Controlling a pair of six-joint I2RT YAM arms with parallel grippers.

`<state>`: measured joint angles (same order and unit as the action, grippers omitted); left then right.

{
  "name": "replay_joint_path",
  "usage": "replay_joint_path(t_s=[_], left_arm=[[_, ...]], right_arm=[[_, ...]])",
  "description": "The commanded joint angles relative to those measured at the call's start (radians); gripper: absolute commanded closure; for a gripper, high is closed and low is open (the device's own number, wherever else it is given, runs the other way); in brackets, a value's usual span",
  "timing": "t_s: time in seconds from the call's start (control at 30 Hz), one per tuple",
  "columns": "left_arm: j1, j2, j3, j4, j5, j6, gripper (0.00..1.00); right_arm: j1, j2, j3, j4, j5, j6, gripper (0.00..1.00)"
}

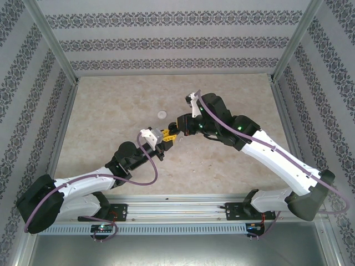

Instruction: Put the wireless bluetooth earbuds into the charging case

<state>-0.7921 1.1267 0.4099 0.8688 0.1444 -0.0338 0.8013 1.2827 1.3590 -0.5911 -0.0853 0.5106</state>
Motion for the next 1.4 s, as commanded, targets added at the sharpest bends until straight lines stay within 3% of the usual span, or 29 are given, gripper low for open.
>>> replay_joint_path(t_s=[0.0, 0.33, 1.37], left_arm=[[-0.012, -0.013, -0.011, 0.068, -0.007, -0.017, 1.00], [-0.012, -0.013, -0.008, 0.068, -0.007, -0.018, 1.00], [-0.012, -0.003, 0.023, 0.058, -0.037, -0.022, 1.00]], right_arm=[[0.010, -0.007, -0.026, 0.053, 0.024, -0.039, 0.87], [0.015, 0.006, -0.034, 0.050, 0.054, -0.086, 0.87], [0.031, 0.015, -0.109, 0.066, -0.017, -0.107, 0.87]])
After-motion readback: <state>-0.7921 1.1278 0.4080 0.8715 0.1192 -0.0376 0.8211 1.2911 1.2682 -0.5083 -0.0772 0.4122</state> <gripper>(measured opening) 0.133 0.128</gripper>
